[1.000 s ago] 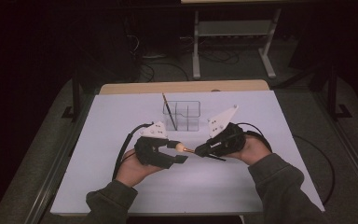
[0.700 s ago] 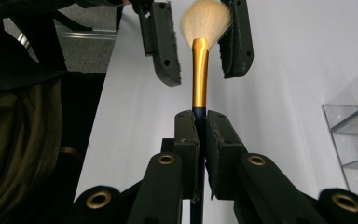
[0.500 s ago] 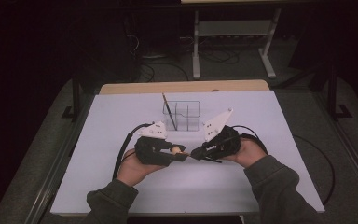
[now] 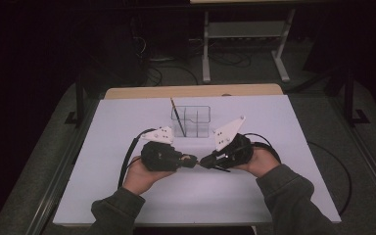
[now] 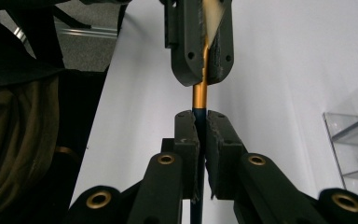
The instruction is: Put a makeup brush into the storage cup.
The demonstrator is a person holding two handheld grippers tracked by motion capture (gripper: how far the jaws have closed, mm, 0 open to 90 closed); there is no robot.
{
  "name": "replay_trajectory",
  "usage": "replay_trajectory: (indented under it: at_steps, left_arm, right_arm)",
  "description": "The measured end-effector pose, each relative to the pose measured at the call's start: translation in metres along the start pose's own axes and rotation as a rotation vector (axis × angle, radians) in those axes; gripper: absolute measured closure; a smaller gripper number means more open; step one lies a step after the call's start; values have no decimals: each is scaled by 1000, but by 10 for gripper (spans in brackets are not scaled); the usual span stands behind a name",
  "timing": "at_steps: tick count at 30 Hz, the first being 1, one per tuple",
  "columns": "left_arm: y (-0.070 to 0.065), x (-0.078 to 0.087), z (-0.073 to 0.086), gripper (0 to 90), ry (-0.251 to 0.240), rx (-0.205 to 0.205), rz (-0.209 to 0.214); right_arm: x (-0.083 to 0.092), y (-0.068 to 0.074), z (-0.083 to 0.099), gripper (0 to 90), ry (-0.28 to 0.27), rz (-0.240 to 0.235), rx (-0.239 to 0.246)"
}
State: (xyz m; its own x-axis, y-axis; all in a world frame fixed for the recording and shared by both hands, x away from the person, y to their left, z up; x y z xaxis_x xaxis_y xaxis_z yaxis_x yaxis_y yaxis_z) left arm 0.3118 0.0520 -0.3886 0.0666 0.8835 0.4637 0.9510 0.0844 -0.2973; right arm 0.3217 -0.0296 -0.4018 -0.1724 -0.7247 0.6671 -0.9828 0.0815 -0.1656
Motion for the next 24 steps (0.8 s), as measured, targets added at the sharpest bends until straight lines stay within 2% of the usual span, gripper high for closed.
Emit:
replay_trajectory:
  at_steps: [6, 11, 14, 16, 24]
  left_arm:
    - [-1, 1, -2, 841, 11, -1, -1]
    - [-1, 3, -3, 841, 44, -19, -13]
    - [-1, 4, -4, 841, 51, -18, -21]
    - [-1, 5, -4, 841, 76, -21, -31]
    - [0, 5, -5, 841, 124, -42, -77]
  right_arm:
    - [-1, 2, -2, 827, -4, 8, 9]
    - [-2, 1, -4, 811, -3, 12, 13]
    - [-3, 0, -3, 752, 29, 13, 12]
    - [-4, 1, -3, 719, 53, 12, 2]
    - [-9, 1, -9, 709, 112, 16, 7]
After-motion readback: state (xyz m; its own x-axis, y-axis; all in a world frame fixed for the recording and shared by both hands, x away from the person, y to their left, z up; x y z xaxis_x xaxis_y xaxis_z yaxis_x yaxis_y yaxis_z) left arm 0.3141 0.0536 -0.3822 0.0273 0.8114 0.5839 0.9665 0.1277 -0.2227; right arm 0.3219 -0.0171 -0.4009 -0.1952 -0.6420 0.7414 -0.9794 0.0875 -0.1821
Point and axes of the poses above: each handheld gripper's, and its own axes: x roughly backward along the jaws, z roughly out of its underside, y roughly to its left, the point moved 10 cm from there along -x, roughly forward along the jaws, and after that the axes turned 9 degrees about z, right-handed, at the moved point
